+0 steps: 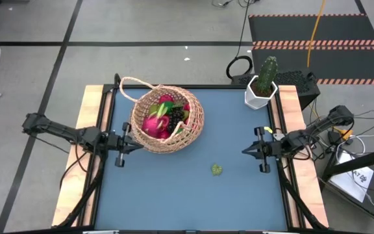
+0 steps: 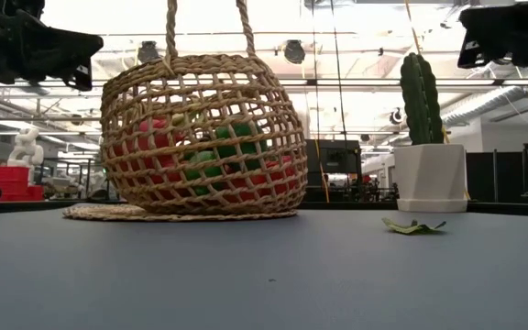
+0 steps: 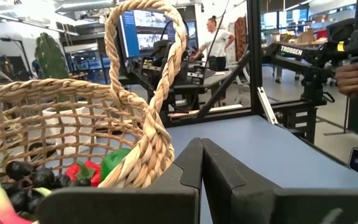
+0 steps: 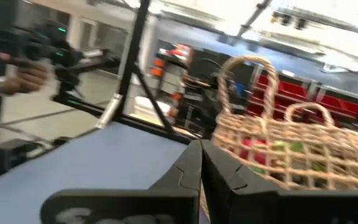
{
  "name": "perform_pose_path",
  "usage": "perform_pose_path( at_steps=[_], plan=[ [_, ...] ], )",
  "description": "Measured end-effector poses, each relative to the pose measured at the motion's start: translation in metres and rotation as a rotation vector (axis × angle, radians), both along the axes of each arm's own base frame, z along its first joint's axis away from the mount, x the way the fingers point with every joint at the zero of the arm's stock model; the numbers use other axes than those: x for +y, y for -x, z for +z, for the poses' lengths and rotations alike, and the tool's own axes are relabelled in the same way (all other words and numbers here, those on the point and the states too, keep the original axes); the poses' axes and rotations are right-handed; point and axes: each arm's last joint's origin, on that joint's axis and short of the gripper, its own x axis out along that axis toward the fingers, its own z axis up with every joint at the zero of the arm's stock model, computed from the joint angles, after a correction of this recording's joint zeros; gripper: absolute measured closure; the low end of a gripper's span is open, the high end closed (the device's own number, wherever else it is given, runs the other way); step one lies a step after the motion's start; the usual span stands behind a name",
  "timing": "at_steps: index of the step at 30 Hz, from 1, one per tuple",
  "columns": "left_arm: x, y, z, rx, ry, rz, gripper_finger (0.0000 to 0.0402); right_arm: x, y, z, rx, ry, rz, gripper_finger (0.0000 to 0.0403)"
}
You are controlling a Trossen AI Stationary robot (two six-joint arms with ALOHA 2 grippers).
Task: Build produce basket
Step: Return to Home Position
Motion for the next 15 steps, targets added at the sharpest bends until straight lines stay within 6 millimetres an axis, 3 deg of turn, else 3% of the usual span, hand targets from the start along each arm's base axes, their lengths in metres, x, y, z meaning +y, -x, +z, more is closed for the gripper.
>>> perform_pose_path(
  at_steps=[15],
  plan=[
    [0.003,0.013,0.004,-0.056,-0.043,0.009,0.0392,-0.006,0.014,0.003,-0.052,0.034,0.036,0.0403]
  ],
)
